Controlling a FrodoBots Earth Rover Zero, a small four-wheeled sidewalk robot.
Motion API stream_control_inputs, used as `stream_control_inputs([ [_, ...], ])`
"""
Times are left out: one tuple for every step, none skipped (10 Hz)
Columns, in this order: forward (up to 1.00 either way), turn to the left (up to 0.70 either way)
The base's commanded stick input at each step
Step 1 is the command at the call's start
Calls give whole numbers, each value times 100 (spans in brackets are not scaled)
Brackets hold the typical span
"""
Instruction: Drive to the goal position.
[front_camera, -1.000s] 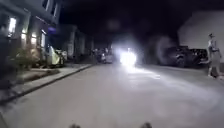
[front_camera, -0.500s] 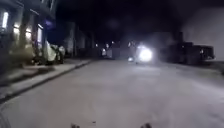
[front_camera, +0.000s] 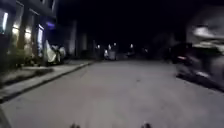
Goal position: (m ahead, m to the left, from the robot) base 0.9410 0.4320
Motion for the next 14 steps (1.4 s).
stream_control_inputs([
  [85, 0],
  [85, 0],
  [85, 0],
  [85, 0],
  [85, 0],
  [85, 0],
  [85, 0],
  [85, 0],
  [85, 0],
  [85, 0],
  [85, 0],
  [85, 0],
  [85, 0],
  [85, -1],
])
